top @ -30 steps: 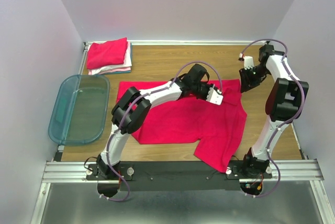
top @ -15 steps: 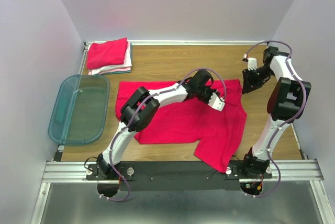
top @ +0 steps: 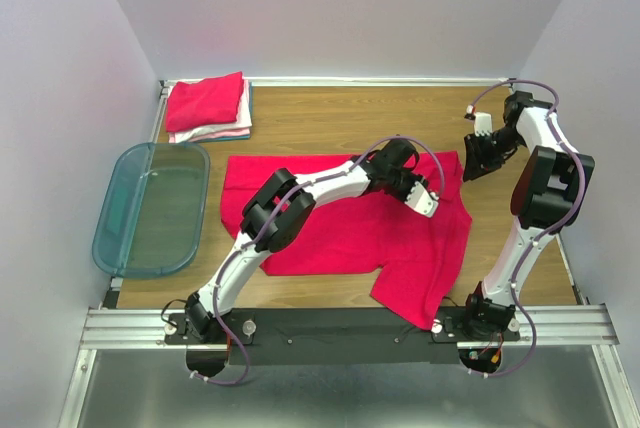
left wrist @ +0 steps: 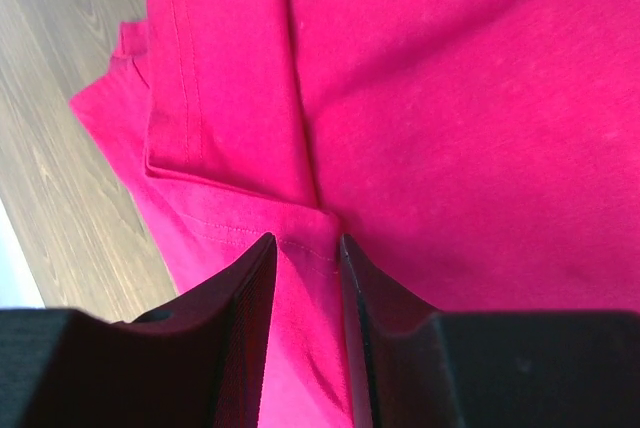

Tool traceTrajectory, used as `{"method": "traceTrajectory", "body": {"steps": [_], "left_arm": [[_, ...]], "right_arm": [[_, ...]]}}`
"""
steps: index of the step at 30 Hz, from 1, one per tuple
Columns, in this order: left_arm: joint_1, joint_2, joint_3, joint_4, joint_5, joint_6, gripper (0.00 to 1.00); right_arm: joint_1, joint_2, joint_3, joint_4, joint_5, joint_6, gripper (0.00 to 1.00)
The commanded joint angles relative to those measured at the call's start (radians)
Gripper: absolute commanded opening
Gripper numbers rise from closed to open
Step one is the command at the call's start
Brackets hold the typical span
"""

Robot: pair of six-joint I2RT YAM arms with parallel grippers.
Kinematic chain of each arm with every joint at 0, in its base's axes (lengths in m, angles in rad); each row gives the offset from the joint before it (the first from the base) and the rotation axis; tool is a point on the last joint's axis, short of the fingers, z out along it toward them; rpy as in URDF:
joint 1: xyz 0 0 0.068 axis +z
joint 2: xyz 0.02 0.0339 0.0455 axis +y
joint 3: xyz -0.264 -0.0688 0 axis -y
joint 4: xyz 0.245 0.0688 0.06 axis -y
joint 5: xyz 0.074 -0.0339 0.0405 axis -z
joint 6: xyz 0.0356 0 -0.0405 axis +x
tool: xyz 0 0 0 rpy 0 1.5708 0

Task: Fold and stack the t-shirts
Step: Fold the flattened tshirt in 1/3 of the way

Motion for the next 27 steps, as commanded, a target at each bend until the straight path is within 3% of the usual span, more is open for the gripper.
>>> {"method": "traceTrajectory", "body": {"steps": [1,9,14,22,27], "left_arm": [[-0.01,0.033,0.037,-0.041,-0.051,0.017,0.4],[-0.013,0.056,0.071,-0.067,-0.07,0.022,0.32],[-0.013,0.058,0.078,-0.066,-0.071,0.008,0.17],[-0.003,-0.03,0.034,-0.067,0.045,-0.015,0.0],[0.008,-0.122,-0.047,-0.066,0.102,-0.013,0.0]], "right_arm": [[-0.015,0.019,0.032,-0.024,-0.017,-0.007,0.39],[-0.023,0.027,0.032,-0.023,-0.019,-0.005,0.38],[-0.026,0.027,0.027,-0.023,-0.02,-0.005,0.38],[-0.028,0.016,0.014,-0.023,-0.014,-0.013,0.38],[-0.028,0.001,0.007,-0.024,-0.007,-0.019,0.38]]}}
